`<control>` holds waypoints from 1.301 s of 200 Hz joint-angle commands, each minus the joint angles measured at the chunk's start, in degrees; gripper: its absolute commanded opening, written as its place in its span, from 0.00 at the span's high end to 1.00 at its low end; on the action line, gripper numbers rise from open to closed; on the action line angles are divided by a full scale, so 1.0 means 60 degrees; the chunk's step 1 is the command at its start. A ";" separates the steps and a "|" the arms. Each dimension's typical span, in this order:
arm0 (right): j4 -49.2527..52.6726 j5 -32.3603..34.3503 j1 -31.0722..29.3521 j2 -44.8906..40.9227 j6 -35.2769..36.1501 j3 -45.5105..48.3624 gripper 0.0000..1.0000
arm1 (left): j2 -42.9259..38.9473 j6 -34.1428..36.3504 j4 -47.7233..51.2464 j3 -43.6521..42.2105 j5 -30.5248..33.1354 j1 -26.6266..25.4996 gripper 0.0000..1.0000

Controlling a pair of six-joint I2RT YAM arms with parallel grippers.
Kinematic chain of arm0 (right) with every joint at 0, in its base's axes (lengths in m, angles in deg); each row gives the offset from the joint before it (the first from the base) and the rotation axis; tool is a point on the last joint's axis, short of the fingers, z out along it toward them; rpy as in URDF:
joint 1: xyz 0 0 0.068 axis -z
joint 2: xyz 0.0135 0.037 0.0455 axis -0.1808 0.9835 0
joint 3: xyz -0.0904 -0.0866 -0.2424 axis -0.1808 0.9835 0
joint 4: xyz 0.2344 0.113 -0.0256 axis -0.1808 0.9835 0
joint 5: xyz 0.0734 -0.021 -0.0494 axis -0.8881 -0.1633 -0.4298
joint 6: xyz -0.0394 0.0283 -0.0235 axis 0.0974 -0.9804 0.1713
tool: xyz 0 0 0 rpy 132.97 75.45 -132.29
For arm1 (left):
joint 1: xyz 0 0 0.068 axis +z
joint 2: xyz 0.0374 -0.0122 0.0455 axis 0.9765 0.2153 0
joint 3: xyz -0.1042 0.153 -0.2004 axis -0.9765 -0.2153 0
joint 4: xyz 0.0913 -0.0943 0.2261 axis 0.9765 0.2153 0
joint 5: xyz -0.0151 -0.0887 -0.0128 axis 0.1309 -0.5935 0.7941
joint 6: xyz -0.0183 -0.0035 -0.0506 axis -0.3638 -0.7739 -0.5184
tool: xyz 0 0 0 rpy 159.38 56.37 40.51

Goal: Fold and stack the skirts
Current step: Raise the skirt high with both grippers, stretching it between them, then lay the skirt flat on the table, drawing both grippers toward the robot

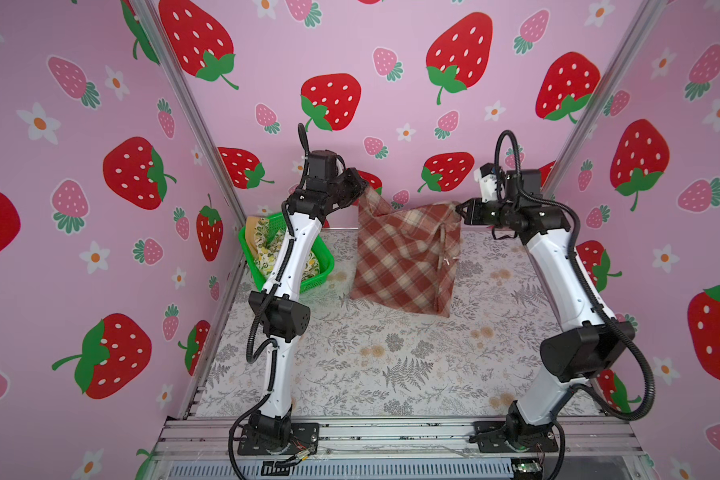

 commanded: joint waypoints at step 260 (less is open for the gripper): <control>-0.0025 -0.0049 -0.4992 -0.4607 0.0044 1.1781 0.99 | -1.4548 -0.0646 -0.2724 -2.0049 0.3230 -0.0094 1.00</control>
